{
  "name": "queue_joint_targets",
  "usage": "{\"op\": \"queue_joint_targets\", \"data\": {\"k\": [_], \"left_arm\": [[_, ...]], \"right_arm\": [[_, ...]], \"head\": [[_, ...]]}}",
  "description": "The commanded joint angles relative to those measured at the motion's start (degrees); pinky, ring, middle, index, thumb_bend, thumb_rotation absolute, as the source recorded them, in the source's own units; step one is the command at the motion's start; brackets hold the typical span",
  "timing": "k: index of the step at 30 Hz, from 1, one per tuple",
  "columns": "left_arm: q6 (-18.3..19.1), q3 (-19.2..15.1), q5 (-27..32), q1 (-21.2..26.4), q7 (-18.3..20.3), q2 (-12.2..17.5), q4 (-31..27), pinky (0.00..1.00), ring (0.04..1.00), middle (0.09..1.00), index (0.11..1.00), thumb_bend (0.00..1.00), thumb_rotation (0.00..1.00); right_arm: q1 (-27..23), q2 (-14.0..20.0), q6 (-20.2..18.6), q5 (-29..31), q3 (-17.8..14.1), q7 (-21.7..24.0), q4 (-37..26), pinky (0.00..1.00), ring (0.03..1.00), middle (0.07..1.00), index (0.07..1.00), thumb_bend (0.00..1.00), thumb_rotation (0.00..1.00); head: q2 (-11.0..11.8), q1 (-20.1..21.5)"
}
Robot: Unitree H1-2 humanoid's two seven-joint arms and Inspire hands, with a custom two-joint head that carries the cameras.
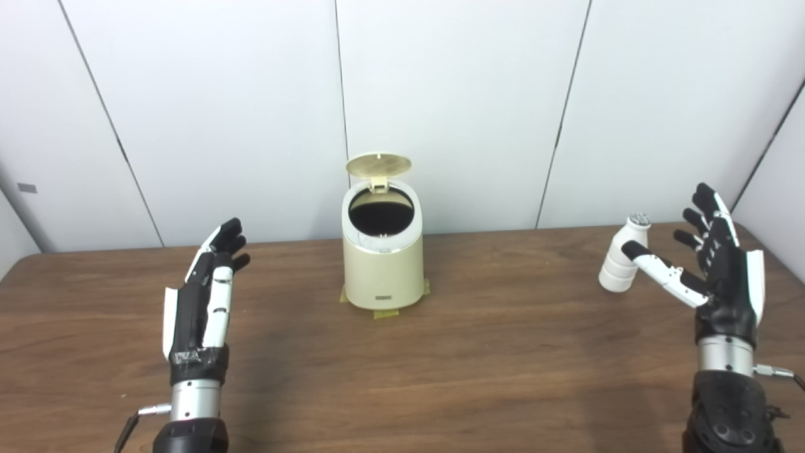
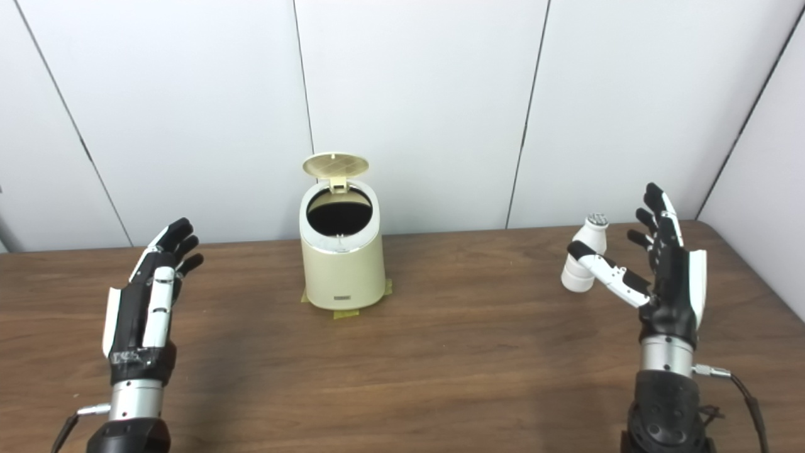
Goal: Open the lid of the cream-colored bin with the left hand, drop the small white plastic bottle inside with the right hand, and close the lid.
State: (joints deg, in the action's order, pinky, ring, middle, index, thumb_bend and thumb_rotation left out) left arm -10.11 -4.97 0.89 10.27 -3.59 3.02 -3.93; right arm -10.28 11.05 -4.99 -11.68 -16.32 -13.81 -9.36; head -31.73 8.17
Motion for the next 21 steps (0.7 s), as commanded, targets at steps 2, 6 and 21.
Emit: {"op": "queue_joint_targets", "data": {"k": [2,6,21], "left_arm": [[-1.7,0.0,-0.1,2.0,0.3,0.5,-1.0,0.84,0.889,0.900,0.879,0.26,0.78],[-1.6,0.0,-0.3,2.0,0.4,0.7,-0.9,0.84,0.885,0.898,0.878,0.26,0.78],[-1.9,-0.1,0.1,2.2,0.2,0.6,-1.0,0.84,0.883,0.896,0.875,0.27,0.75]], "right_arm": [[-1.7,1.4,-0.9,-0.4,0.0,0.3,-0.5,0.76,0.874,0.908,0.925,0.85,0.34],[-2.3,0.8,-2.3,3.5,-0.7,1.3,-0.1,0.69,0.834,0.889,0.926,0.83,0.31],[-3.6,0.5,-4.0,7.1,-1.1,0.4,3.4,0.68,0.795,0.846,0.868,0.82,0.27]], "head": [[0.0,0.0],[0.0,0.1],[-0.2,0.5]]}}
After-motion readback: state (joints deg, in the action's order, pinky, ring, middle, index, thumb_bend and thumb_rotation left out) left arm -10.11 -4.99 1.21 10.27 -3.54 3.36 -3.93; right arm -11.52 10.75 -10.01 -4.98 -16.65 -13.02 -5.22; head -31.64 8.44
